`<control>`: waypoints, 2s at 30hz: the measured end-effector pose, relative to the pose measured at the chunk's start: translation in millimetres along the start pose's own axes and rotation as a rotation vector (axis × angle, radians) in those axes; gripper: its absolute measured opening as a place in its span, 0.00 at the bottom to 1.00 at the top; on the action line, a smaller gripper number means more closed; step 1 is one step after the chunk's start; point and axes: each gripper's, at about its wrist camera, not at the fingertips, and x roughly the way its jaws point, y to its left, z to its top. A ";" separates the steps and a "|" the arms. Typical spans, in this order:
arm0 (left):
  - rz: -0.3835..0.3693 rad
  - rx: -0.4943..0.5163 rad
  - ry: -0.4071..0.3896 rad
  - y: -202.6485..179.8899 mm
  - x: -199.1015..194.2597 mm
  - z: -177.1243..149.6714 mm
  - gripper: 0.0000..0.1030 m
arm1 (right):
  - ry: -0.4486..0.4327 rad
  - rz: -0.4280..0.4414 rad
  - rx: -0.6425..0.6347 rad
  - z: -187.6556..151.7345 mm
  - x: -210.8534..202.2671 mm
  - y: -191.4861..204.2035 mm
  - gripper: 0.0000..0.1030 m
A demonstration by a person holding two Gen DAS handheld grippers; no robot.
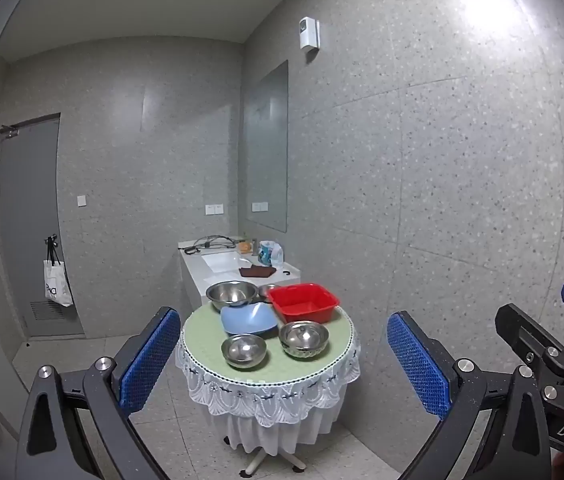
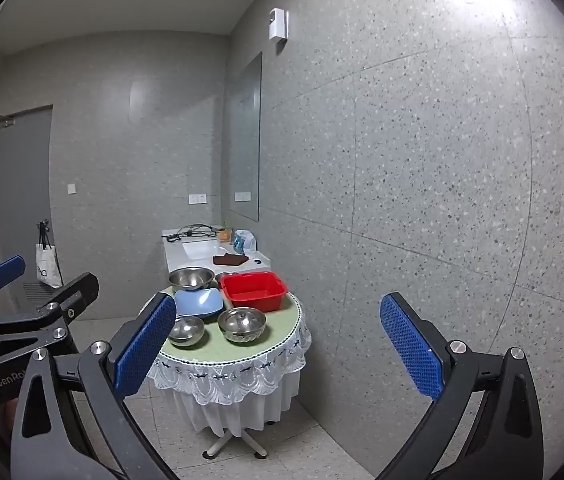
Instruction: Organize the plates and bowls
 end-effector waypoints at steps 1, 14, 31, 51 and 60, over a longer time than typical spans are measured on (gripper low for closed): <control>0.001 0.002 0.003 -0.7 -0.1 0.0 0.99 | 0.001 0.001 0.001 0.3 0.5 0.7 1.00; -0.016 -0.012 0.004 3.6 15.8 -3.5 0.99 | 0.005 0.008 0.013 10.8 2.2 -1.4 1.00; -0.014 -0.007 0.004 4.0 21.7 -4.9 0.99 | 0.015 0.005 0.020 0.6 13.1 -5.0 1.00; -0.012 -0.001 0.010 3.9 26.6 -5.2 0.99 | 0.022 0.004 0.023 -0.7 19.0 -5.0 1.00; -0.011 0.000 0.011 4.7 27.6 -5.3 0.99 | 0.023 0.003 0.022 -0.7 20.0 -3.3 1.00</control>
